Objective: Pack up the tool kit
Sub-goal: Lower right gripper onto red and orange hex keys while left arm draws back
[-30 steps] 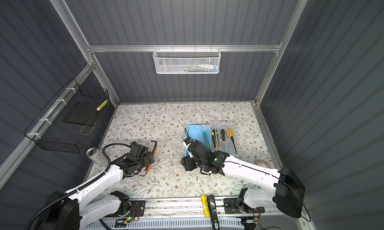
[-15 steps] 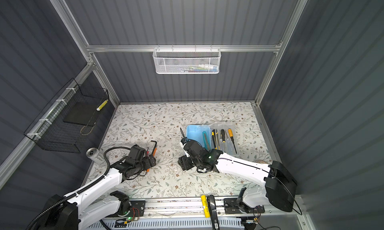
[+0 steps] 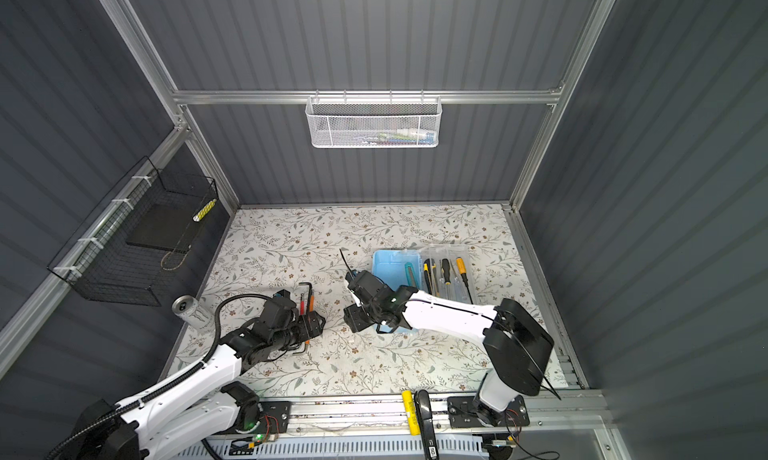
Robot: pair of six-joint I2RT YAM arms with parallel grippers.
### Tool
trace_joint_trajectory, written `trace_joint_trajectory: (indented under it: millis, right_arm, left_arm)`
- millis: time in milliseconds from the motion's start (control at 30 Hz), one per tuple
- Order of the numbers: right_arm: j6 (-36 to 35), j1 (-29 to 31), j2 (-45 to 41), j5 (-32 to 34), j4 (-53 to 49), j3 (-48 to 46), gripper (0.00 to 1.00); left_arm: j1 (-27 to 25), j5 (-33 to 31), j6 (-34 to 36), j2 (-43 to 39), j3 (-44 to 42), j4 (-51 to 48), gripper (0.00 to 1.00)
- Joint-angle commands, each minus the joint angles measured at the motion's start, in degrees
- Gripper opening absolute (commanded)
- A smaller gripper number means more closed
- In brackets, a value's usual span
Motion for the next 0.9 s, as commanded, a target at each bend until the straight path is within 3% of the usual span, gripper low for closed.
trace_joint_trajectory:
  millis: [0, 67, 300, 533, 867]
  right_arm:
    - [1.39, 0.04, 5.32, -2.51, 0.93, 5.14, 0.56]
    - [2.71, 0.41, 8.86, -2.83, 1.11, 8.19, 0.53]
    - [5.31, 3.01, 19.75, -1.63, -0.71, 18.70, 0.49]
    - [5.73, 4.95, 27.95, 0.96, -6.63, 28.34, 0.42]
    - [5.82, 6.14, 34.75, 0.84, -10.41, 36.48, 0.39]
  left_arm:
    - [0.01, -10.45, 2.83, -4.81, 8.68, -14.90, 0.99]
    - [0.01, -13.69, 5.25, -6.45, 13.20, -20.28, 0.99]
    - [0.01, -13.67, 13.59, -0.20, 26.22, -30.39, 0.99]
    - [0.01, -14.25, 20.02, -4.00, 28.27, -31.88, 0.99]
    - [0.01, -17.33, 21.37, -8.63, 28.58, -32.13, 1.00]
